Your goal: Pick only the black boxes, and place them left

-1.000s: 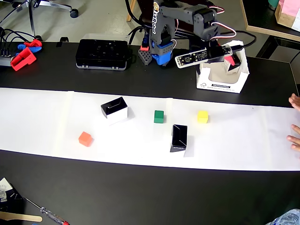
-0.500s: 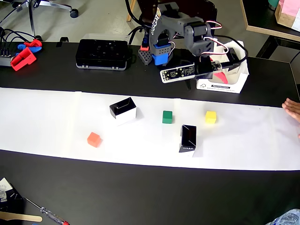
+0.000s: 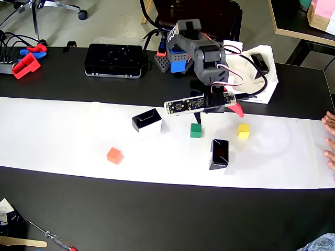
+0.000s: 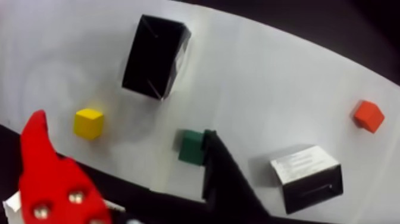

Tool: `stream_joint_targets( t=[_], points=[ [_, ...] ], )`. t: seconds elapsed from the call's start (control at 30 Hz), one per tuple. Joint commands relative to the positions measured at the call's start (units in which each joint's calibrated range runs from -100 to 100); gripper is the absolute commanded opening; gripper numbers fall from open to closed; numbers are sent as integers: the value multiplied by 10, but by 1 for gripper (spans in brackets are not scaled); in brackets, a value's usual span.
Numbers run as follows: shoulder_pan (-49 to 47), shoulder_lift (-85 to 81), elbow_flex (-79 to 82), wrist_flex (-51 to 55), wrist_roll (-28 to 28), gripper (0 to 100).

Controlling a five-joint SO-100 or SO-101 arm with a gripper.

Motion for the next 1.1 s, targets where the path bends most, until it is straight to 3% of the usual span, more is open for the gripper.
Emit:
stream_joint_targets(
  t=[0.0,0.23,0.8,0.9,1.07],
  points=[
    [13,37,-124,-7,-4,50],
    [1,137,-214,-38,-7,50],
    [-82,225,-234,-128,-116,50],
    [-82,243,-235,-159,-117,41],
    [-96,279,-262,-181,-117,12]
  ],
)
